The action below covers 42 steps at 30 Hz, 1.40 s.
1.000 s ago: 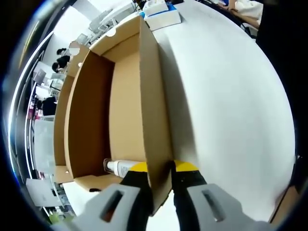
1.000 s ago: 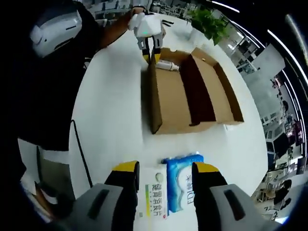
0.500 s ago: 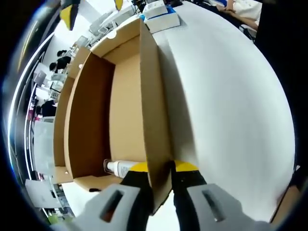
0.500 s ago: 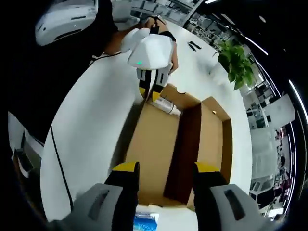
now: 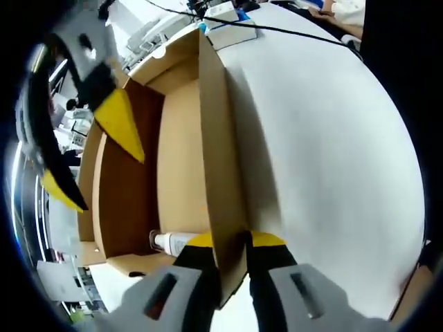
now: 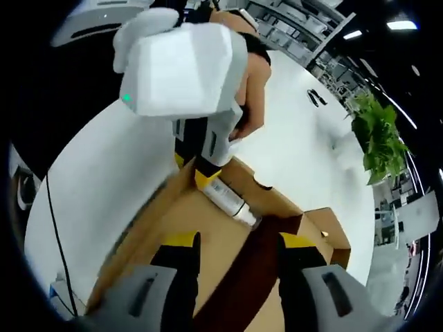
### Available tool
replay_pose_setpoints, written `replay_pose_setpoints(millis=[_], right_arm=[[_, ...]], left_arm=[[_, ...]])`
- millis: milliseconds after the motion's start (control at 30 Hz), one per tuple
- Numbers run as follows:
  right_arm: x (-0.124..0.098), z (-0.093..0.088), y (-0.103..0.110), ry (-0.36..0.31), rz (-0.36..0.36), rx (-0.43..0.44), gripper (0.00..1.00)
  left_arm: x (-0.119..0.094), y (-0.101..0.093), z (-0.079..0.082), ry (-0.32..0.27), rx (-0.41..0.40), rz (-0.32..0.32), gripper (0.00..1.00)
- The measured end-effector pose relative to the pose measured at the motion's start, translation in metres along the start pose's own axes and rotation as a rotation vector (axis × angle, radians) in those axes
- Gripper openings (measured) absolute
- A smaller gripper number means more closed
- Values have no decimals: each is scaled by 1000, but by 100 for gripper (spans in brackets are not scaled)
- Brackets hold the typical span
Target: Operate the shoe box by opening the lid, removing the specified soft item, and placing it in the target area until the item is outside and the box remains undamaged.
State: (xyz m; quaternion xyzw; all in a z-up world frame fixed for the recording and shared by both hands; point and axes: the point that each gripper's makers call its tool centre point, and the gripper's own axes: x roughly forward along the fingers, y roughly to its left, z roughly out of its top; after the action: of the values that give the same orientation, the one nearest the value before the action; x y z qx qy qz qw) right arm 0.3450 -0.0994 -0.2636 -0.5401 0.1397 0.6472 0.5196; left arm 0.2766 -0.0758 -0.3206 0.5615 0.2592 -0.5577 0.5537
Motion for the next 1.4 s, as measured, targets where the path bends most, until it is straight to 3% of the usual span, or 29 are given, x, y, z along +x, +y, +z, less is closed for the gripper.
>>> replay_pose_setpoints(millis=[267,367,433,500,533,633,733,1000,1067,1367,1400], right_arm=[[54,-6,-8,-20,101,-47,41],[67,-4,-10,-40,116,-42,41],[75,-5,-4,-45,164,8,38],[80,-7,-3,-48,167,-30,38],[79,-7,-5,-46,160,-60,36],[75,-5,-4,-61,172,-24,35],[73,-10,5,-29,200,4,35],[73,-11,11,-28,217,-33,32],[69,-18,13,3,235,-1,26],[49,-41,32,14,234,87,20],[45,-44,36,16,230,134,19]], left_arm=[[1,-1,-2,6,0,1,13],[0,-1,-2,4,0,1,13],[0,-1,-2,2,1,0,13],[0,-1,-2,-1,2,0,13],[-1,-2,-2,-4,-9,-5,13],[-1,-2,-1,-4,2,-3,13],[-1,-2,-1,-6,3,-5,12],[-1,0,0,-15,1,-7,12],[-1,0,1,-22,0,-10,12],[-1,2,1,-22,-3,-12,12],[0,2,1,-18,-2,-12,12]])
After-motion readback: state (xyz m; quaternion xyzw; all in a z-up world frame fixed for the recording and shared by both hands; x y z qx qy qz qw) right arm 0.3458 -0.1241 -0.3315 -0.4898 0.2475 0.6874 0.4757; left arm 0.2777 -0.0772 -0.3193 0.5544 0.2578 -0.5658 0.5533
